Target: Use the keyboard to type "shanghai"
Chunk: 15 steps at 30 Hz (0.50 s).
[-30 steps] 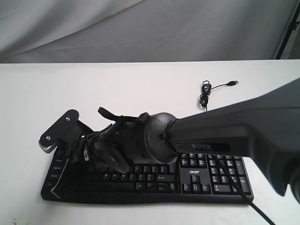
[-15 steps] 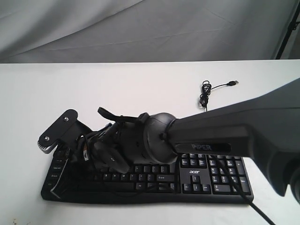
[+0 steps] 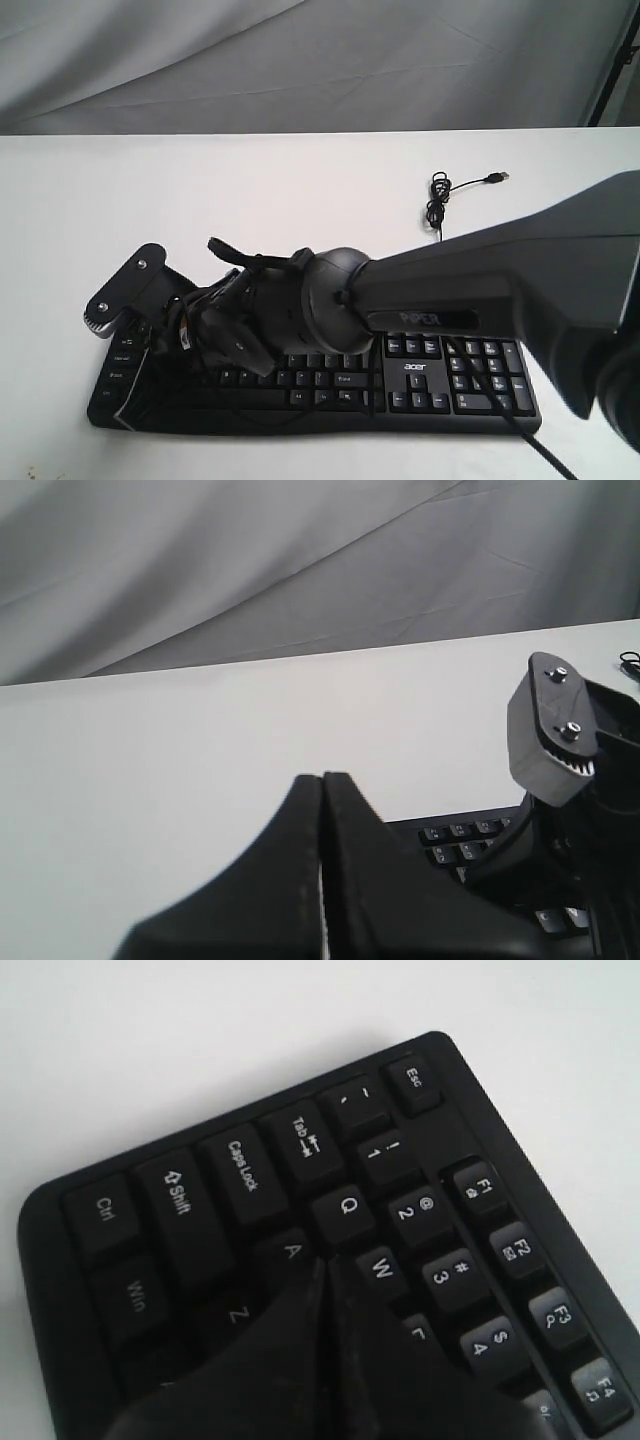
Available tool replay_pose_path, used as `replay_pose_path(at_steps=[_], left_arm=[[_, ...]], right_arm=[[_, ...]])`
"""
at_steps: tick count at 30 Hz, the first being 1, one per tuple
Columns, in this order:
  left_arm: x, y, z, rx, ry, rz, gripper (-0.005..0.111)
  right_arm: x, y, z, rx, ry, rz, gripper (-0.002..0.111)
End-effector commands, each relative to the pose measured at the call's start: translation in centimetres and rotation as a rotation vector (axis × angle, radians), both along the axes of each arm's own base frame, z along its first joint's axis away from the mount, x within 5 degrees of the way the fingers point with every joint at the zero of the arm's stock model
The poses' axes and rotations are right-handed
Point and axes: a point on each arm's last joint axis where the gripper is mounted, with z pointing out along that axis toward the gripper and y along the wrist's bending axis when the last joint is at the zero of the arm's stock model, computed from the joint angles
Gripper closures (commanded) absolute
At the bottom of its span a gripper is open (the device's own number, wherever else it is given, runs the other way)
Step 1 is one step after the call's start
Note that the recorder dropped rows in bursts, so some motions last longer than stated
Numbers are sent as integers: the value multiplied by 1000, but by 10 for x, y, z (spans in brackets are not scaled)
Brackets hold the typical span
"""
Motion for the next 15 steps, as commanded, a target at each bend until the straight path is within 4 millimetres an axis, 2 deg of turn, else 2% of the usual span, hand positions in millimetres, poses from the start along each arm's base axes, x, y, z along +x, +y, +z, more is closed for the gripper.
replay_pose_path(at_steps=[1, 6, 12, 15], left_arm=[[0, 0, -1, -3, -3, -4, 107], [0, 0, -1, -3, -3, -4, 107], [0, 0, -1, -3, -3, -4, 107], [0, 0, -1, -3, -3, -4, 107]], right_arm=[[2, -2, 21, 22, -24, 3, 108], [-5, -14, 38, 38, -34, 1, 108], [-11, -60, 29, 52, 21, -108, 108], [-9, -71, 23, 35, 43, -139, 108]])
